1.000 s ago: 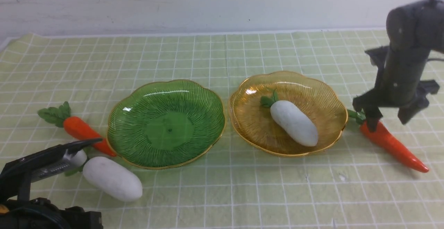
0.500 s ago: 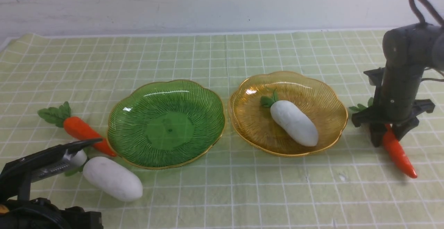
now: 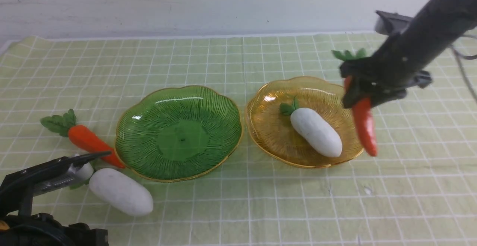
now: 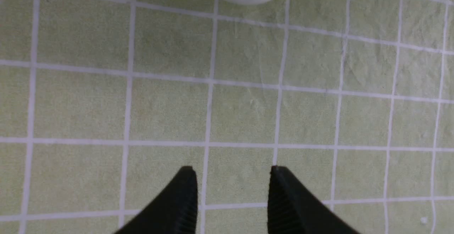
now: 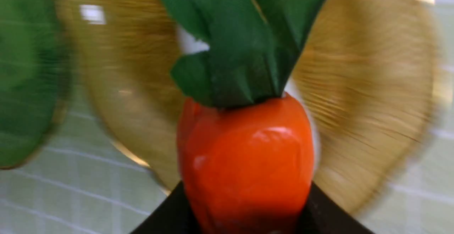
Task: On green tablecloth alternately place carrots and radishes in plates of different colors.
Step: 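Pick up the vegetable and place it in the green plate with the right gripper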
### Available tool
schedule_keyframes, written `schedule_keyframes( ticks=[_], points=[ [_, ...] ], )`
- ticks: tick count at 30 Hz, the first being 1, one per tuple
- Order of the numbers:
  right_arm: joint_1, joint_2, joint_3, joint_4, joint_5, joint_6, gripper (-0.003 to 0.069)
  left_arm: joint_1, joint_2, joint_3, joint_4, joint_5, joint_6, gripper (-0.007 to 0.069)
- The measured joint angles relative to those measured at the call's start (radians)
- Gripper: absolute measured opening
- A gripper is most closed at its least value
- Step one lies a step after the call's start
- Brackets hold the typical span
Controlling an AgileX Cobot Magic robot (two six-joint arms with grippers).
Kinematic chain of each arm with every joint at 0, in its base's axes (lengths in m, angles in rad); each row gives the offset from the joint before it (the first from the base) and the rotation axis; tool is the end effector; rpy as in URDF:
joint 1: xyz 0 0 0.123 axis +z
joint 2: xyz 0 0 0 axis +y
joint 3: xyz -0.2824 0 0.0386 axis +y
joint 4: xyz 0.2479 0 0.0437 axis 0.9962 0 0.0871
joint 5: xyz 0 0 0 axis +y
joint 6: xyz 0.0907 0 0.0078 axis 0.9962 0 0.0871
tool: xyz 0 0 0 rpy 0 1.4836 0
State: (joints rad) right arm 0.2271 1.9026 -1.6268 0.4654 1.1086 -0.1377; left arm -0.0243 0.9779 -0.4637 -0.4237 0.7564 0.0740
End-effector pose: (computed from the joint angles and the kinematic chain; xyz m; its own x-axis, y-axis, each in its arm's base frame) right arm 0.3864 0.1268 0.2728 -0.9489 -0.1417 -0.2820 -0.2519 0.8785 0.4060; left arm 0.1474 -0.0293 0.2156 -0.9147 -0.2086 -0.3460 -0.0807 0.9334 -0.3496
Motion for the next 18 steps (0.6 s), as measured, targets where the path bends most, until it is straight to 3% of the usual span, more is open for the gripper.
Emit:
schedule_keyframes(
  ticks=[3,5,10,18],
  points=[
    [0.060,0.017,0.000,0.117,-0.091,-0.116,0.0275,0.000,0.000,0.000,0.000,-0.001,0.000,0.0258],
    [0.139,0.058,-0.018,0.249,-0.190,-0.259,0.0275,0.000,0.000,0.000,0.000,-0.004,0.000,0.0258],
    [0.264,0.190,-0.140,0.372,-0.391,-0.440,0.0275,0.000,0.000,0.000,0.000,-0.004,-0.001,0.0258],
    [0.307,0.294,-0.200,0.387,-0.546,-0.458,0.0275,0.000,0.000,0.000,0.000,-0.005,-0.001,0.0258]
  ],
)
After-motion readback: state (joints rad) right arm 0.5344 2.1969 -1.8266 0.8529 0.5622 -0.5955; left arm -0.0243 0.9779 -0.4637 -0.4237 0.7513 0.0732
